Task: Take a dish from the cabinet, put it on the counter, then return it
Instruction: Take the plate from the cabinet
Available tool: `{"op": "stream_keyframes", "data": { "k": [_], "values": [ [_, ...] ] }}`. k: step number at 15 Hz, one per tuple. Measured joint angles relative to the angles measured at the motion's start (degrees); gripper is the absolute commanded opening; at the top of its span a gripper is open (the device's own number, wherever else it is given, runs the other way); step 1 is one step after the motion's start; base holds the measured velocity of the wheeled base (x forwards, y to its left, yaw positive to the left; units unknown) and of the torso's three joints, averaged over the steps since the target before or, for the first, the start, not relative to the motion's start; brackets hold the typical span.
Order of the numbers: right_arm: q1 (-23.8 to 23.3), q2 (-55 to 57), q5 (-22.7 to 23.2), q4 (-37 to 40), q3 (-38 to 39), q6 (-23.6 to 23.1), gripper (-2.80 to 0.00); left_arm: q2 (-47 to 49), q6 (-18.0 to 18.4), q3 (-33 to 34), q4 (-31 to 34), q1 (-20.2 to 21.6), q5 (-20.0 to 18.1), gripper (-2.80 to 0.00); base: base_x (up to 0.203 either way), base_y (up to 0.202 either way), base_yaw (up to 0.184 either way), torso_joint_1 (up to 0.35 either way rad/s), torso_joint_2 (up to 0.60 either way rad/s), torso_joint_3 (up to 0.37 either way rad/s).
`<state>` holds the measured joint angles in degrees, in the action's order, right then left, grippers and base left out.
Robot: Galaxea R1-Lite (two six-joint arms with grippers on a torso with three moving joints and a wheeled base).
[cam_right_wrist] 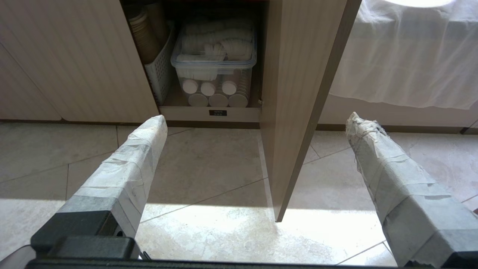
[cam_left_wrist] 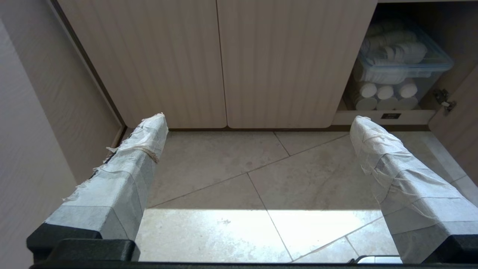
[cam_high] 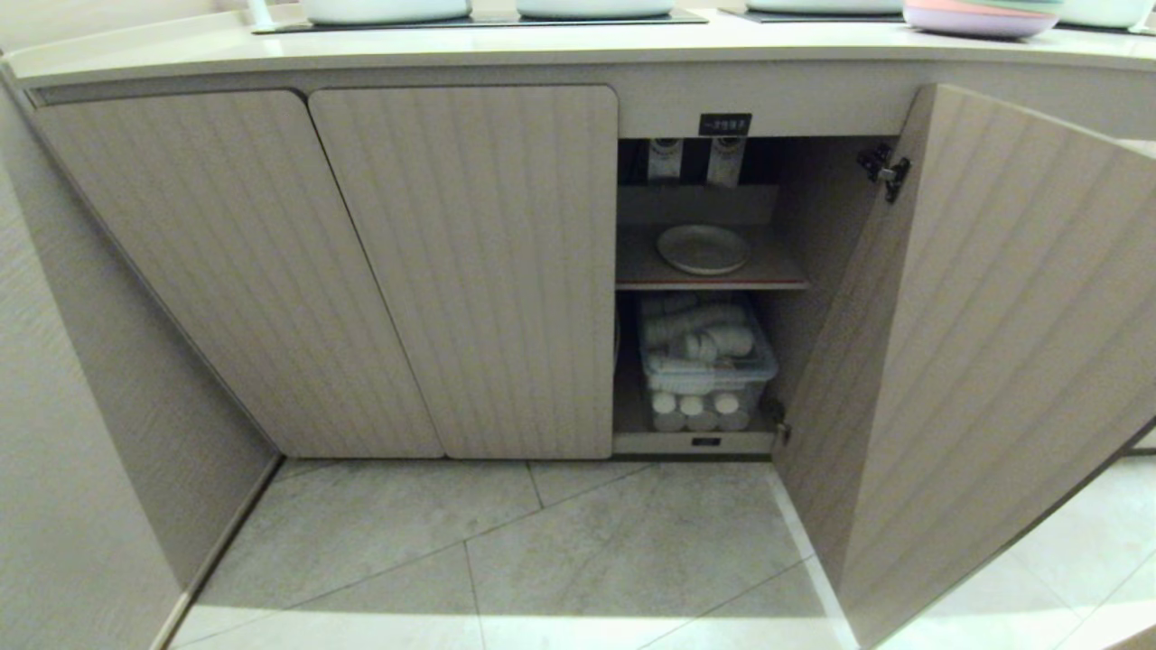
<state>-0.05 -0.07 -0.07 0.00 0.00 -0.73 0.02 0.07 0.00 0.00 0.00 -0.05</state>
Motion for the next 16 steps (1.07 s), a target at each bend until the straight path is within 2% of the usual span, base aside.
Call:
{"op": "stream_keyframes", "data": {
  "k": [3,16],
  "values": [
    [0.02,0.0,-0.03,0.02,0.0,0.0,0.0,0.0,0.02,0.0,0.02,0.0,0.02,0.0,0.071,0.0,-0.001,-0.001,0.0,0.004],
    [0.02,0.0,0.02,0.0,0.0,-0.01,0.0,0.0,-0.07,0.0,0.01,0.0,-0.06,0.0,0.198,0.0,0.001,0.003,0.0,0.002]
  ]
}}
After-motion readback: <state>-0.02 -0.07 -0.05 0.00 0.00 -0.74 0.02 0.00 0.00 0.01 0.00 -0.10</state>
